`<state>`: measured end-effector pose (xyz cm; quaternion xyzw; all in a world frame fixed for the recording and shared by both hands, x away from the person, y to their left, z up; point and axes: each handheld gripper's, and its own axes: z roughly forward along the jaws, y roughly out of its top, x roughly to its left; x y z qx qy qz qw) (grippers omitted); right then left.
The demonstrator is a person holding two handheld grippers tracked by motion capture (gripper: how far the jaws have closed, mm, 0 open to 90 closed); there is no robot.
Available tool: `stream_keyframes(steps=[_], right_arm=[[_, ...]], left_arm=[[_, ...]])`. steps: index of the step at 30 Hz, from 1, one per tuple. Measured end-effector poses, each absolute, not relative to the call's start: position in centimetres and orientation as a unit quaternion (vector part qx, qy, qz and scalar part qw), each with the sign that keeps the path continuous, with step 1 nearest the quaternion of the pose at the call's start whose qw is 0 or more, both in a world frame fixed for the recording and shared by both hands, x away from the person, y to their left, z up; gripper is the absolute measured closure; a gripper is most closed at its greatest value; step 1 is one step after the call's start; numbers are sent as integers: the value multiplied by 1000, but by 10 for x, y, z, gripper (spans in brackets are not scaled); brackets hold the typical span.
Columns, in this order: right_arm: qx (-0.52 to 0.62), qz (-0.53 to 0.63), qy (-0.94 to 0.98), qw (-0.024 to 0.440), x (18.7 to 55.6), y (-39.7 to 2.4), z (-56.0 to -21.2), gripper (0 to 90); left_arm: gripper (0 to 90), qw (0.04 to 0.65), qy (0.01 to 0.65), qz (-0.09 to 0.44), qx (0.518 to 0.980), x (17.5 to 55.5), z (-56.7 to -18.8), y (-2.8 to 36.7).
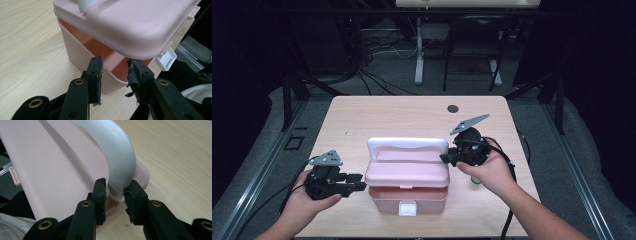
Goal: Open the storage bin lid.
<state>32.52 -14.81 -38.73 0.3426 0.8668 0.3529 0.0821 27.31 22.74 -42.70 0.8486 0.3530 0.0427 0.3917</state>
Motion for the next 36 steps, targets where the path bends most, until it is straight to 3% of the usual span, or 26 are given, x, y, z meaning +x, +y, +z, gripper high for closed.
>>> stream_keyframes(steps=[36], right_arm=[[362, 365, 851, 107, 312, -177, -379, 679]], left_arm=[[635, 421, 345, 79, 835, 284, -391, 220]])
